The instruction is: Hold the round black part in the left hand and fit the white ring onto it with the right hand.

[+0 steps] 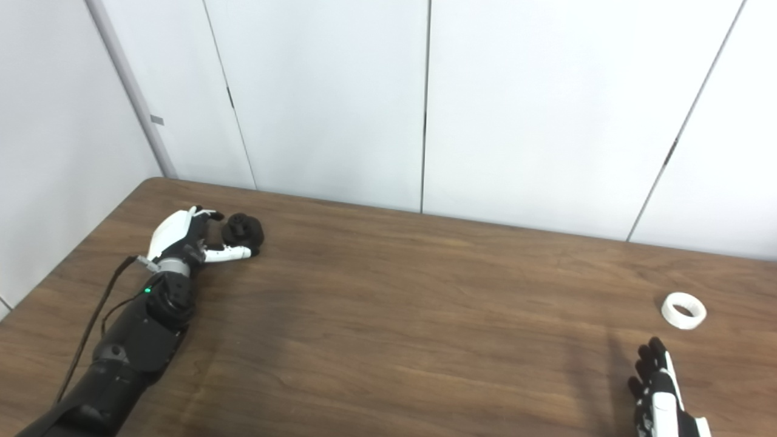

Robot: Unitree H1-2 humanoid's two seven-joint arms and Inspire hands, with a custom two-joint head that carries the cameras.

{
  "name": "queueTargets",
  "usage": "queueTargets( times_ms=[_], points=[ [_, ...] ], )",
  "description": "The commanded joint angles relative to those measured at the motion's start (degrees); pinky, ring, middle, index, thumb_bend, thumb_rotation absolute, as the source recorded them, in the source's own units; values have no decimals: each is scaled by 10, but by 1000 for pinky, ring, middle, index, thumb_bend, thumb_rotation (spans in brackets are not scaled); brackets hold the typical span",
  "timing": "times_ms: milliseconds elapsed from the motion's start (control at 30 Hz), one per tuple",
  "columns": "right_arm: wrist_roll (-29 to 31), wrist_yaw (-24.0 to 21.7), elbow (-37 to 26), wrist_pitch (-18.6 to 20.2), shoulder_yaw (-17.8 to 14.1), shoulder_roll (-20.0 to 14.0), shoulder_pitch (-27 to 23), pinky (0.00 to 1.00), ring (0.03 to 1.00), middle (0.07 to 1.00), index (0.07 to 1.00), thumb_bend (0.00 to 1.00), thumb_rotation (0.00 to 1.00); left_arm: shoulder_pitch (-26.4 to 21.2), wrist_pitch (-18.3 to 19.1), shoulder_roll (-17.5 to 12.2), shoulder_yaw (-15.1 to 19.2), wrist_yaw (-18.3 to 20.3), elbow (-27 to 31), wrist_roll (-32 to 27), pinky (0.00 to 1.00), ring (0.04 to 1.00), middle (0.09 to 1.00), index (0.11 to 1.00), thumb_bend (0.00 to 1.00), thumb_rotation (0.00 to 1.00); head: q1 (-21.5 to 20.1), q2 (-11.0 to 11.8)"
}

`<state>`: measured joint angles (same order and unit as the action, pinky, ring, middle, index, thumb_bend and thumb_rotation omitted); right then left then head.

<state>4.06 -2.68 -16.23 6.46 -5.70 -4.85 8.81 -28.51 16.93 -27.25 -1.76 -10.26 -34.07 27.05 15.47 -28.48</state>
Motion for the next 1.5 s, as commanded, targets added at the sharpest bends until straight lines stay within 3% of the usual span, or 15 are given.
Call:
queueTargets(
  times_ms=[0,300,1467],
  points=[
    [0,2,-21,-3,2,1,12,1000,1000,986,1000,474,1000,-28,-17,-18,0,-11,2,0,1000,1000,1000,828,1000,366,0,-1],
    [-5,4,-31,9,5,1,16,1000,1000,991,1000,469,1000,-30,-36,-14,-1,-10,-8,-6,1000,1000,988,806,1000,360,-3,-3],
    [-19,14,-55,31,10,8,20,1000,1000,985,1000,352,1000,-26,-45,-12,-10,8,-2,-26,1000,1000,977,798,984,319,-8,-9]
  ],
)
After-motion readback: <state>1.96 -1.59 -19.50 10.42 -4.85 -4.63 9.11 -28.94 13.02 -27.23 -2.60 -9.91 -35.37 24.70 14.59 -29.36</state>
